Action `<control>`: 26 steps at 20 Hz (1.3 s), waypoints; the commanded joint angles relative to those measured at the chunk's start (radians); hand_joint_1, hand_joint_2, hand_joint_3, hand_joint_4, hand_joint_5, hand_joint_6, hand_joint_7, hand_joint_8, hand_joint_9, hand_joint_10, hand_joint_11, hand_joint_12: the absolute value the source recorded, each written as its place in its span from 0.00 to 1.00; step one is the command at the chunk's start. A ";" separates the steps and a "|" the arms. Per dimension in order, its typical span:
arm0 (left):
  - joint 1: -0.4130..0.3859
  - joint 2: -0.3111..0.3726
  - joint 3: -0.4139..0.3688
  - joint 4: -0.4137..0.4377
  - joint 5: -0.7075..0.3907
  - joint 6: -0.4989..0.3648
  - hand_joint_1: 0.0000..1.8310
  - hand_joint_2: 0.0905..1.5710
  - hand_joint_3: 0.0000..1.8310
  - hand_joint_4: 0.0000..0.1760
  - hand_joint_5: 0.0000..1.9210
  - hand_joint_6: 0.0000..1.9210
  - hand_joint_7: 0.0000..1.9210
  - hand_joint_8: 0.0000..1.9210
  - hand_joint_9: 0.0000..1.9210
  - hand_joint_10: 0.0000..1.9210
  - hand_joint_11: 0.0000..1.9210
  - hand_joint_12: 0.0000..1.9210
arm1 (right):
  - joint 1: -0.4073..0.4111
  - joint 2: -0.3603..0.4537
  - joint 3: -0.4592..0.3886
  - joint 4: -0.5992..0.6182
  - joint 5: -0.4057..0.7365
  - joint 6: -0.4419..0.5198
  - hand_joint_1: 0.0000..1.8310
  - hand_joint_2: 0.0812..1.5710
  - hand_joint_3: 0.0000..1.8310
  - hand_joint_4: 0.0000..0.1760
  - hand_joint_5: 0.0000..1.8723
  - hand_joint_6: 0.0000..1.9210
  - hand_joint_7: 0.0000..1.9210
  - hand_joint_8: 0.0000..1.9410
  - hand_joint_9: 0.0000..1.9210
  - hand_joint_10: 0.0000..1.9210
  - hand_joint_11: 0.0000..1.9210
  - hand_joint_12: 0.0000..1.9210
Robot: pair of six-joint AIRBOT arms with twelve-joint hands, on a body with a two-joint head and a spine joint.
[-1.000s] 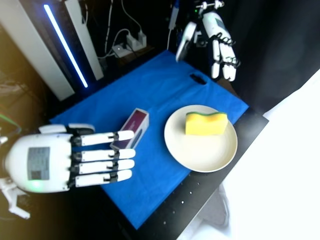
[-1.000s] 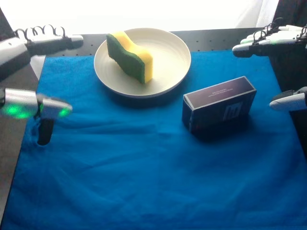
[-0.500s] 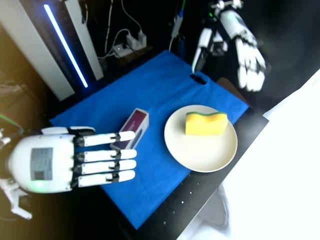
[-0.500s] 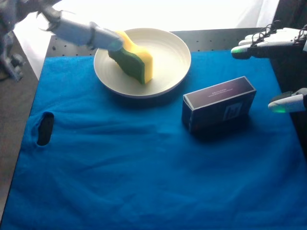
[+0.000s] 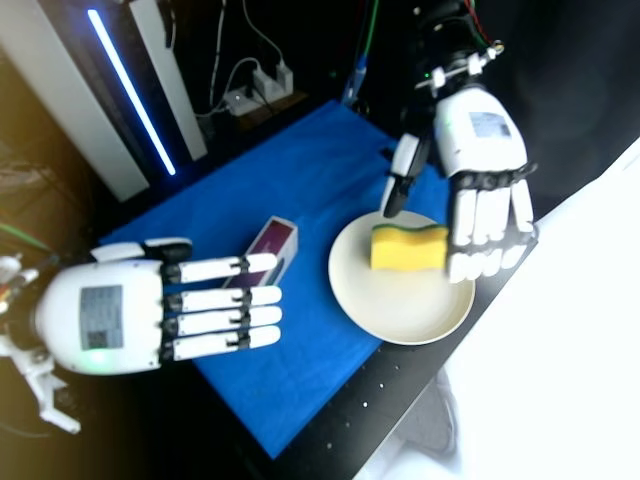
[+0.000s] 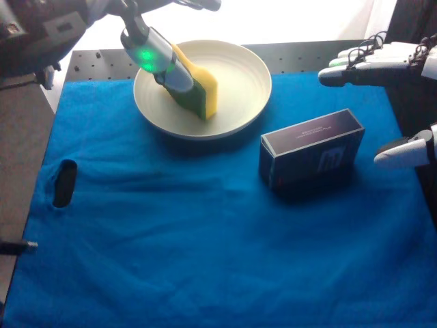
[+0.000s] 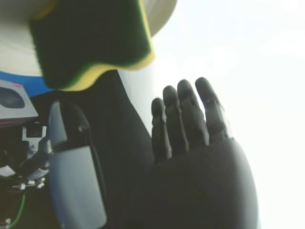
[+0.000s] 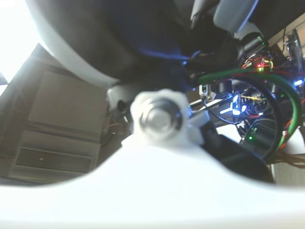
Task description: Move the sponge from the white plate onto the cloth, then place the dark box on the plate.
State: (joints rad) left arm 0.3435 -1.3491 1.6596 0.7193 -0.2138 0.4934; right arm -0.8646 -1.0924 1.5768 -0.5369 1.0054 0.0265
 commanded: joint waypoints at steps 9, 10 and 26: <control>0.014 -0.017 0.016 0.062 0.020 -0.003 0.54 0.49 0.00 0.22 0.20 0.00 0.22 0.00 0.22 0.01 0.00 0.51 | 0.017 0.002 0.005 0.055 0.110 0.015 0.41 0.63 0.00 0.66 0.12 0.00 0.11 0.00 0.07 0.00 0.05 0.04; 0.015 -0.024 0.022 0.074 0.032 -0.003 0.55 0.50 0.00 0.24 0.20 0.00 0.22 0.00 0.21 0.01 0.00 0.50 | 0.018 0.002 0.005 0.055 0.111 0.015 0.41 0.63 0.00 0.67 0.12 0.00 0.11 0.00 0.07 0.00 0.05 0.04; 0.032 -0.042 0.052 -0.039 -0.027 -0.010 0.67 0.69 0.00 0.00 0.56 0.38 0.47 0.63 0.31 0.60 0.11 0.87 | 0.018 -0.008 0.006 0.052 0.111 0.016 0.40 0.64 0.00 0.69 0.13 0.00 0.13 0.00 0.09 0.00 0.06 0.04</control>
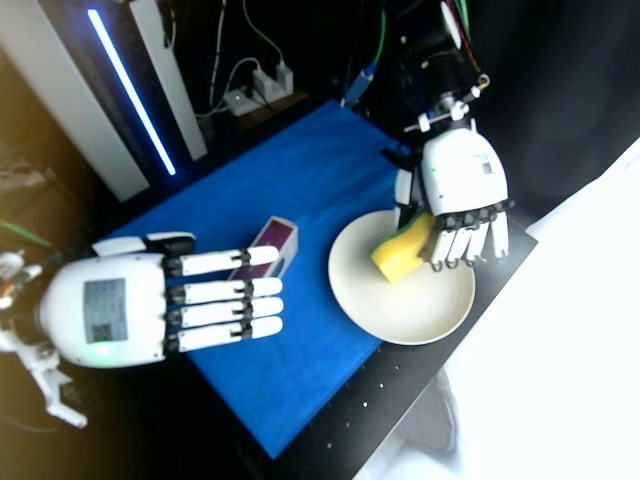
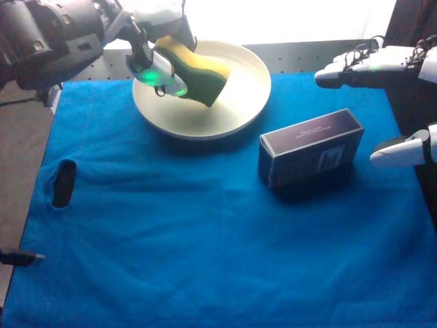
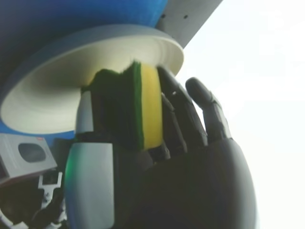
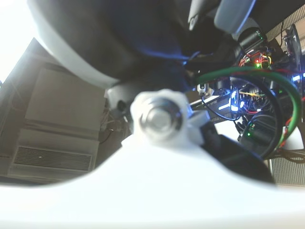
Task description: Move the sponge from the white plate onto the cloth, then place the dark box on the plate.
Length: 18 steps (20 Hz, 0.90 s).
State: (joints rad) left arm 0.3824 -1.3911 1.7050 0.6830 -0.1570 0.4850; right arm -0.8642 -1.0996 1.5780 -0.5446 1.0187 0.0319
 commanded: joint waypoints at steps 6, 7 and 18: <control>-0.016 0.147 -0.126 -0.157 -0.306 -0.004 0.70 0.65 0.00 0.00 0.65 0.16 0.54 0.57 0.48 0.49 0.34 0.76 | 0.017 0.001 0.002 0.060 0.098 0.032 0.40 0.63 0.00 0.68 0.13 0.00 0.13 0.00 0.09 0.00 0.06 0.04; -0.011 0.193 -0.174 -0.173 -0.359 -0.004 0.68 0.65 0.00 0.00 0.61 0.30 0.56 0.49 0.50 0.40 0.28 0.71 | 0.017 0.001 -0.003 0.062 0.098 0.033 0.41 0.63 0.00 0.65 0.13 0.00 0.13 0.00 0.09 0.00 0.06 0.04; 0.398 0.545 -0.583 -0.373 -0.710 -0.004 0.70 0.65 0.00 0.00 0.67 0.12 0.55 0.58 0.51 0.72 0.43 0.86 | 0.017 0.001 -0.030 0.076 0.101 0.033 0.48 0.62 0.00 0.42 0.14 0.00 0.13 0.00 0.11 0.00 0.09 0.04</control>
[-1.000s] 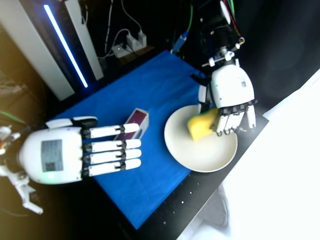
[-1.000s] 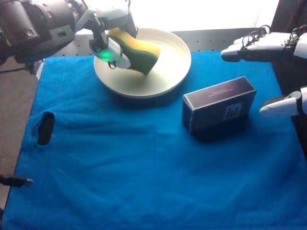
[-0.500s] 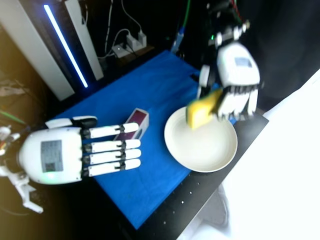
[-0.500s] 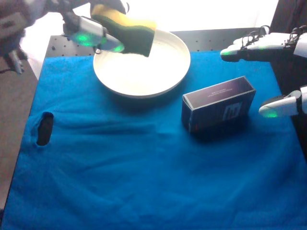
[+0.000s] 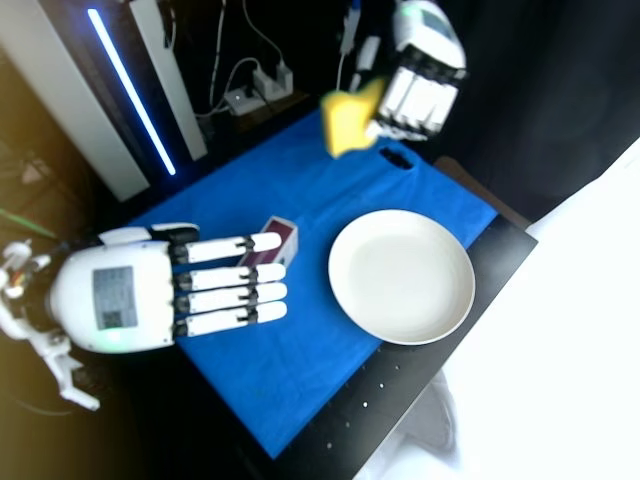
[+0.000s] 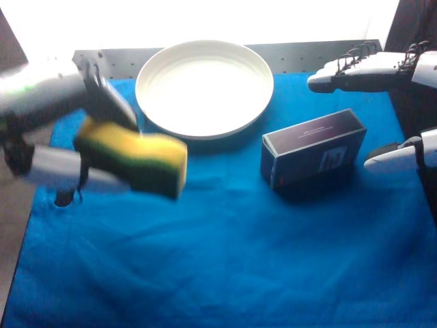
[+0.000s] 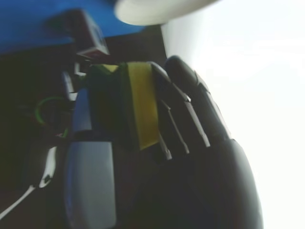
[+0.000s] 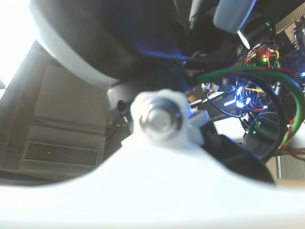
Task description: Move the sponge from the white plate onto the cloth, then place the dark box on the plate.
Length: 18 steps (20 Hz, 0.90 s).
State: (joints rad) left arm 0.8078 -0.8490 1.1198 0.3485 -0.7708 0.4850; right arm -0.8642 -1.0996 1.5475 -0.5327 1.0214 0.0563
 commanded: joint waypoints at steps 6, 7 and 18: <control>0.095 -0.082 0.036 -0.157 -0.064 -0.005 0.70 0.62 0.00 0.00 0.72 0.05 0.60 0.46 0.48 0.55 0.39 0.77 | 0.017 -0.005 0.024 0.066 0.098 0.008 0.47 0.64 0.00 0.45 0.14 0.00 0.12 0.00 0.10 0.00 0.08 0.03; 0.099 -0.084 0.037 -0.162 -0.063 -0.005 0.70 0.62 0.00 0.00 0.72 0.05 0.60 0.46 0.48 0.55 0.39 0.77 | 0.017 -0.013 0.032 0.067 0.098 0.008 0.47 0.64 0.00 0.45 0.14 0.00 0.12 0.00 0.10 0.00 0.08 0.02; 0.140 -0.068 0.017 -0.236 -0.144 0.016 0.58 0.52 0.00 0.00 0.39 0.01 0.39 0.21 0.33 0.38 0.21 0.67 | 0.084 -0.108 0.098 -0.007 0.017 0.017 0.44 0.61 0.00 0.44 0.16 0.01 0.13 0.00 0.10 0.00 0.08 0.02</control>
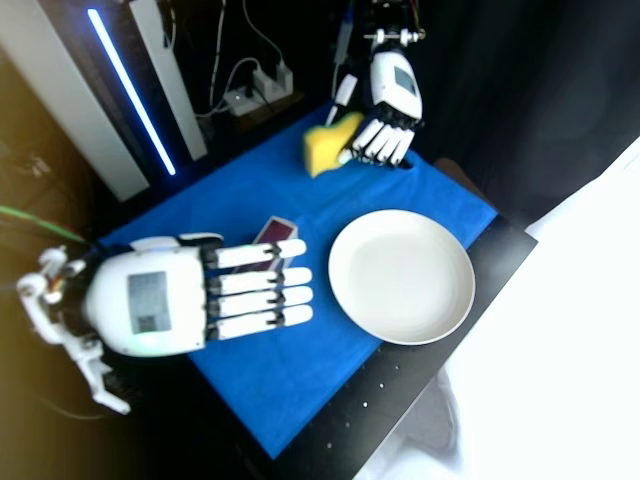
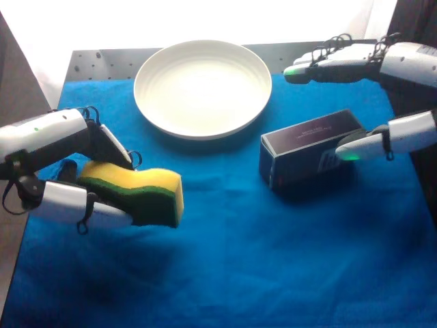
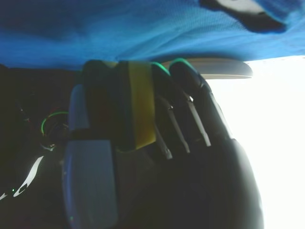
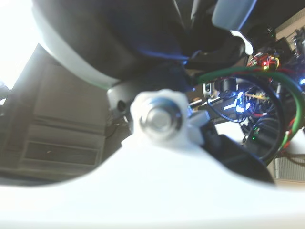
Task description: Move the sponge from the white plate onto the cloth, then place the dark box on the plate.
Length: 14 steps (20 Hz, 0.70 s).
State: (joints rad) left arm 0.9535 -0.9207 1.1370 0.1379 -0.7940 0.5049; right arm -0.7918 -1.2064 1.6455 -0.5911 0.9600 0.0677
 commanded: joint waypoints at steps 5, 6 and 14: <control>-0.005 0.004 -0.008 -0.027 -0.131 0.006 0.44 0.44 0.00 0.94 0.01 0.00 0.02 0.00 0.01 0.01 0.02 0.05 | 0.024 -0.022 0.014 0.004 0.016 0.006 0.44 0.57 0.00 0.78 0.16 0.00 0.15 0.00 0.15 0.00 0.11 0.15; -0.004 0.004 -0.009 -0.029 -0.130 0.009 0.44 0.43 0.00 0.91 0.00 0.00 0.00 0.00 0.00 0.00 0.02 0.03 | 0.026 -0.025 0.016 -0.004 0.003 0.006 0.43 0.57 0.00 0.78 0.15 0.00 0.14 0.00 0.15 0.00 0.07 0.25; 0.013 0.004 -0.016 -0.055 -0.150 0.010 0.41 0.43 0.00 0.89 0.00 0.00 0.00 0.00 0.00 0.00 0.01 0.04 | 0.026 -0.055 0.043 -0.030 -0.068 0.006 0.67 0.69 0.00 0.00 0.46 0.39 0.50 0.47 0.50 0.25 0.27 0.74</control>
State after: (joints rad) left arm 0.9733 -0.9195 1.1229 0.1043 -0.8200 0.5201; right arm -0.7811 -1.2629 1.6836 -0.6697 0.8177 0.0742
